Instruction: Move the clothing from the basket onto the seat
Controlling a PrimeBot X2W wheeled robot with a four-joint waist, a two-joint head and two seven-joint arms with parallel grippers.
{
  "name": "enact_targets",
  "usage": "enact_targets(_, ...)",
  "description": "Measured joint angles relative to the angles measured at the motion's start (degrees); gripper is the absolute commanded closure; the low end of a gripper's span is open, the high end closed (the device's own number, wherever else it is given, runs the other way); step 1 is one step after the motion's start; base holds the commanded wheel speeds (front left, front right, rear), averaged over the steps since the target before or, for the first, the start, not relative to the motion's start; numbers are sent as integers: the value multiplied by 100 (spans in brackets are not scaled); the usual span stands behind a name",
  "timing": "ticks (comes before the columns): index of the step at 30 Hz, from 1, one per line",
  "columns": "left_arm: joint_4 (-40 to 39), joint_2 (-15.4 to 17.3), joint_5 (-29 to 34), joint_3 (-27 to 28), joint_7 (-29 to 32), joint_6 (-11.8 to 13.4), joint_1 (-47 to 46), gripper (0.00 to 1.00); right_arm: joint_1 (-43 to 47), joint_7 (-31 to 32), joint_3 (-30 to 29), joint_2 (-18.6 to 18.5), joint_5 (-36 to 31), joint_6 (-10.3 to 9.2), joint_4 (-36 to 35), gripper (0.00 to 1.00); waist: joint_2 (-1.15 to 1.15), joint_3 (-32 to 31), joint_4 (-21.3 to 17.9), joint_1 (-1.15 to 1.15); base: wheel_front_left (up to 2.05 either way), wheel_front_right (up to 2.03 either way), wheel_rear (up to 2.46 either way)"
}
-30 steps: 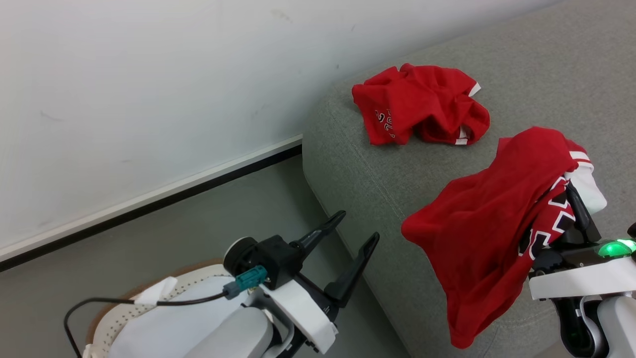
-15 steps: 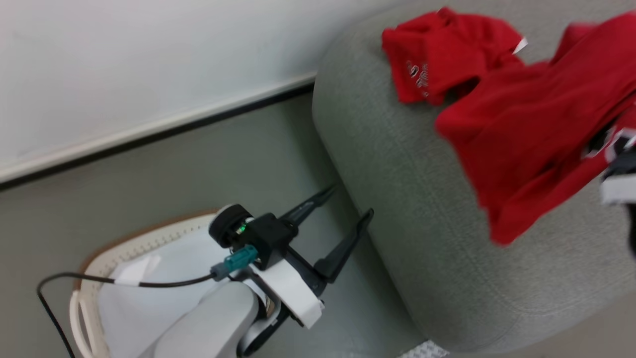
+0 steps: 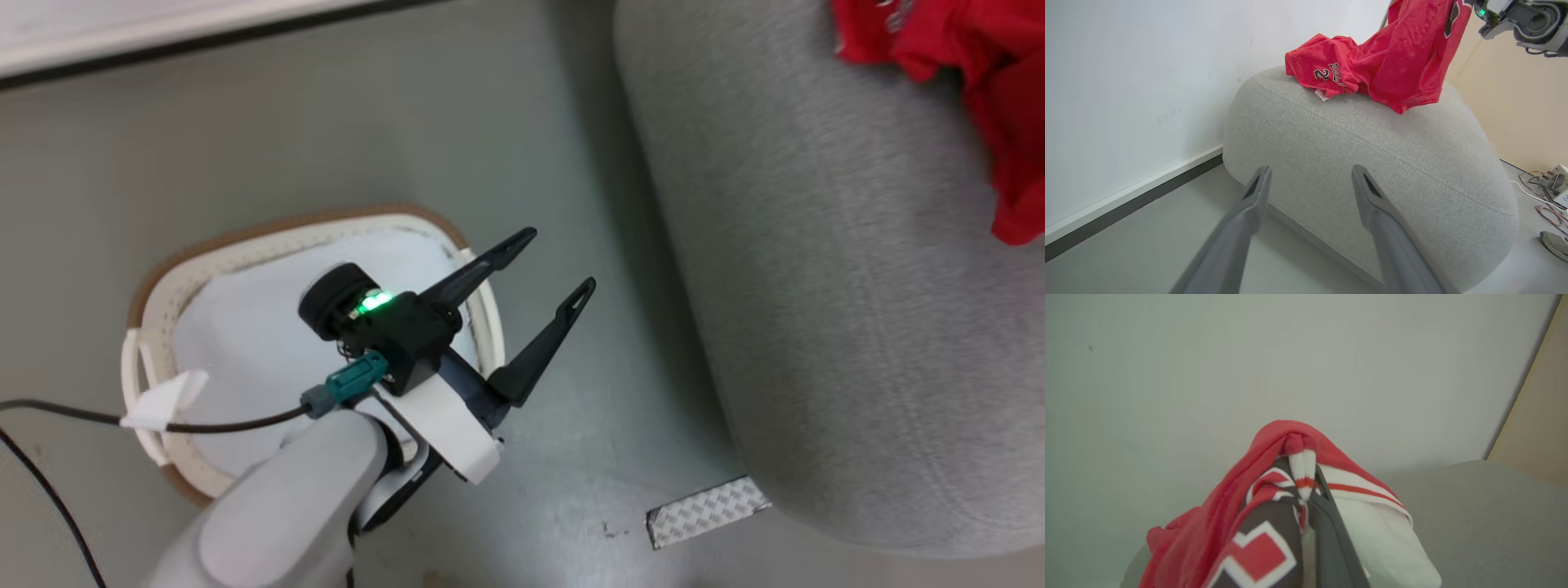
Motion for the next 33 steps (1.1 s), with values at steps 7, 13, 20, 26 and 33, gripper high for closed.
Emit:
enact_targets(7,-74,26,32,10,-8,18,-79,0,-280,659,431,-189,-88,0,1268,100,0,525,330,0,0,0,0)
enact_targets(13,0,-27,21,1,-97,13,-113,0,-396,1349,1012,-330,3,0,1964,100,0,575,499,0,0,0,0)
enact_targets(20,185,-125,-126,21,-212,13,-91,0,-412,1736,1695,-465,271,0,2097,0,0,257,492,0,0,0,0)
enact_targets(26,434,-264,-246,68,-346,29,112,0,-218,2280,2395,-750,460,0,1963,0,0,-282,451,-1,0,0,0)
enact_targets(33,662,-368,-369,313,-423,112,561,0,252,3021,3016,-1321,906,0,1116,0,0,-1115,405,-2,0,0,0)
